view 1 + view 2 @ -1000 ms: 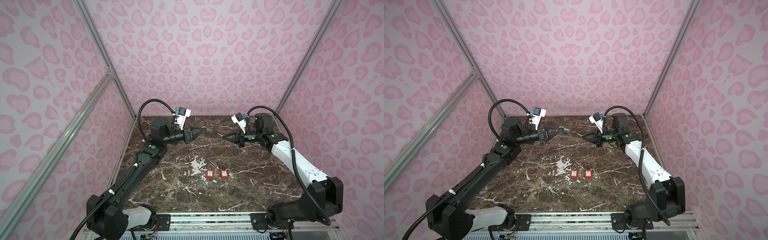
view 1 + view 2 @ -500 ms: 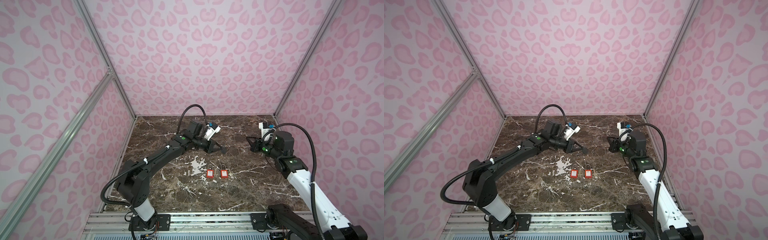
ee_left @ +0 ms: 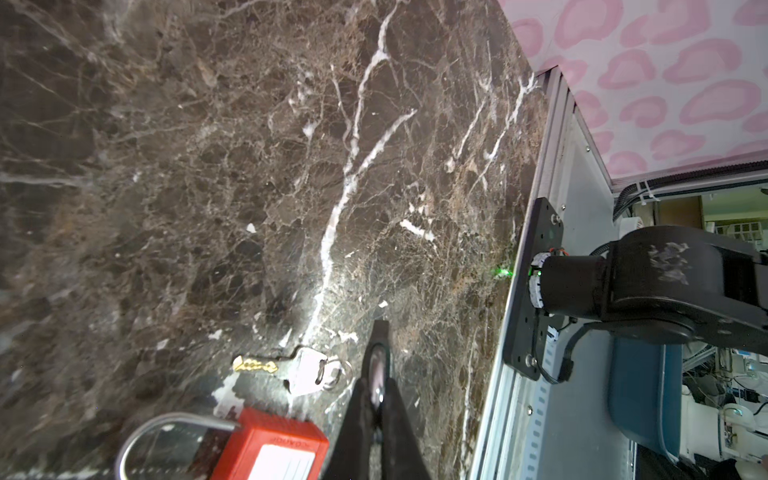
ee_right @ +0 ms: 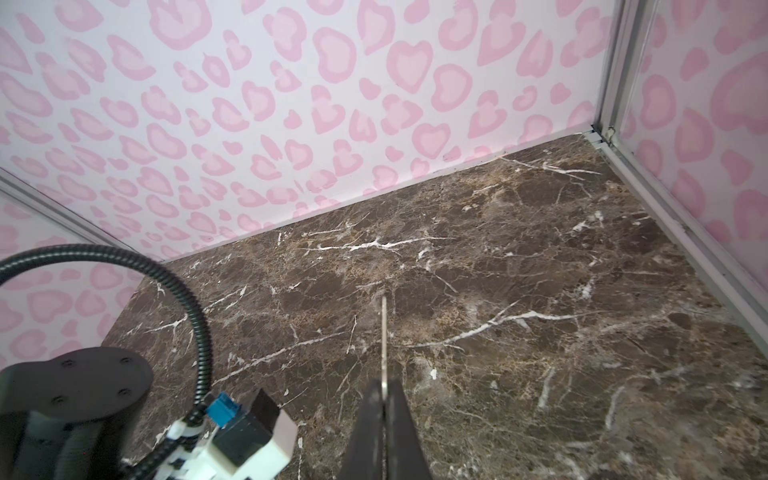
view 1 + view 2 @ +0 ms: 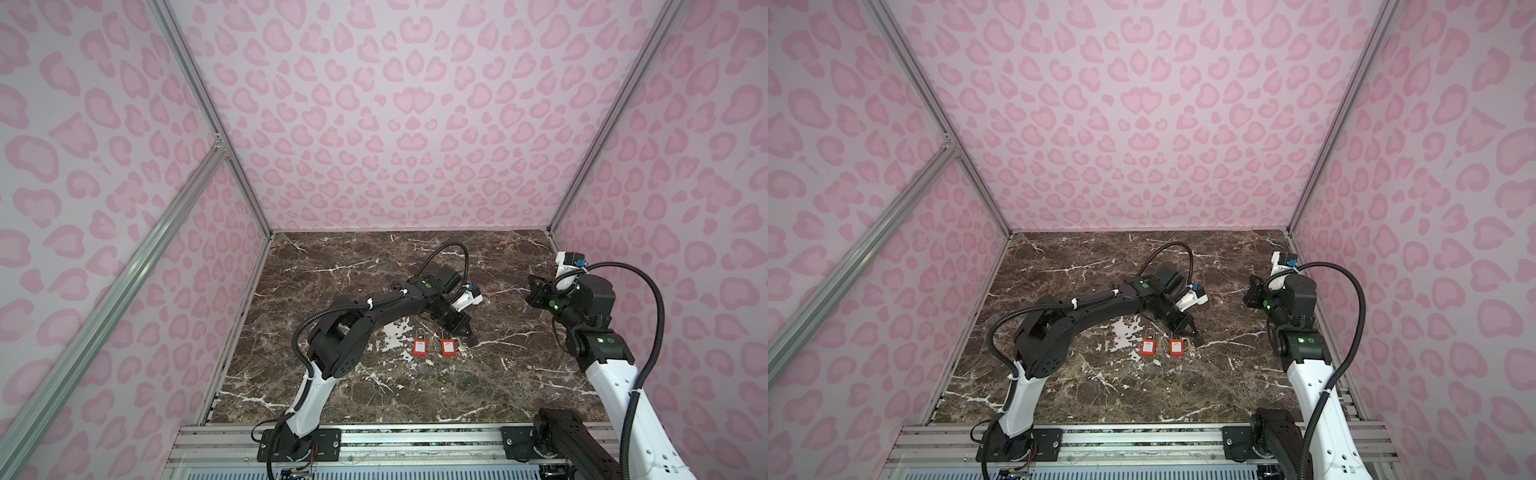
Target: Lock with the key
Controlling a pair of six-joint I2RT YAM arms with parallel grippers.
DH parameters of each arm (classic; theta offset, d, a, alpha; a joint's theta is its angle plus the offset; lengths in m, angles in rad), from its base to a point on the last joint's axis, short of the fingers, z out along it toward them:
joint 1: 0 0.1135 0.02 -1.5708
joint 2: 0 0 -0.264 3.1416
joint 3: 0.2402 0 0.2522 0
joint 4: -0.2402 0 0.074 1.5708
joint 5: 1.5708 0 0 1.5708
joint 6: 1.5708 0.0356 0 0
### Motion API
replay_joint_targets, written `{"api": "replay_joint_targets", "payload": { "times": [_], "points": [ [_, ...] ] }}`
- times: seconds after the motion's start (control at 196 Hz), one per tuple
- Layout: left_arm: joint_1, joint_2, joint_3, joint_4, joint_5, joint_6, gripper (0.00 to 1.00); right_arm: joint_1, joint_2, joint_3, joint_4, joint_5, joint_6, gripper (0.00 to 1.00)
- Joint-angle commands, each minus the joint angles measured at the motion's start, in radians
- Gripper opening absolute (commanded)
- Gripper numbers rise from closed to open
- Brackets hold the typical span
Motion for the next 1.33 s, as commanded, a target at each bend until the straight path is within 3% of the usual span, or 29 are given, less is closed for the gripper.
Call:
{"api": "replay_joint_targets", "payload": {
  "times": [0.0, 0.326, 0.602, 0.831, 1.32],
  "points": [
    [-0.003, 0.052, 0.058, -0.039, 0.020, 0.019, 0.04, -0.003, -0.003, -0.012, 0.027, -0.029, 0.008, 0.00],
    [-0.020, 0.127, 0.128, -0.073, 0.041, 0.017, 0.04, -0.003, 0.007, -0.033, 0.071, -0.089, 0.012, 0.00],
    [-0.024, 0.159, 0.159, -0.108, -0.012, 0.017, 0.04, -0.003, 0.020, -0.040, 0.100, -0.136, 0.022, 0.00],
    [-0.025, 0.176, 0.181, -0.122, -0.027, 0.016, 0.16, -0.003, 0.026, -0.043, 0.099, -0.140, 0.012, 0.00],
    [-0.025, 0.217, 0.227, -0.141, -0.019, 0.007, 0.16, -0.003, 0.019, -0.054, 0.111, -0.159, 0.014, 0.00]
  ]
}}
